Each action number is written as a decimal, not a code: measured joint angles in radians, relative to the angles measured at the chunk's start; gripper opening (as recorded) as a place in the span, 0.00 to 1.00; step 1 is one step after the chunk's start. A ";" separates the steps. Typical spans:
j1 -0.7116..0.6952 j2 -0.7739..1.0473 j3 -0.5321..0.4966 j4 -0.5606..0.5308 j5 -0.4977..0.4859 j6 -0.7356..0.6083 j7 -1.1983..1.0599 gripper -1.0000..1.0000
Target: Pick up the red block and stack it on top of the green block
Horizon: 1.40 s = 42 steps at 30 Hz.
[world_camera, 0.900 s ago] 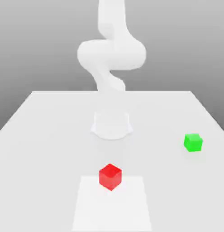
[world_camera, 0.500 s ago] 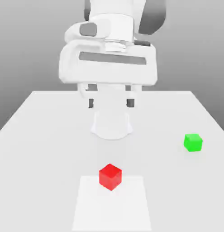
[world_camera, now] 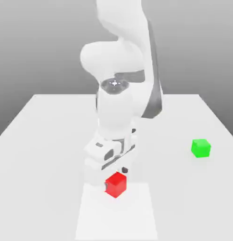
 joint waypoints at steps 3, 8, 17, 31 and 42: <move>0.000 0.000 0.000 0.000 -0.001 -0.002 0.001 0.00; 0.006 -0.047 -0.016 -0.007 -0.035 -0.041 0.026 0.00; 0.071 -0.293 0.027 -0.037 -0.133 -0.255 0.047 0.00; 0.587 -0.382 0.302 -0.018 0.002 -0.358 -0.309 0.00; 0.766 -0.261 0.434 -0.003 -0.053 -0.253 -0.384 0.00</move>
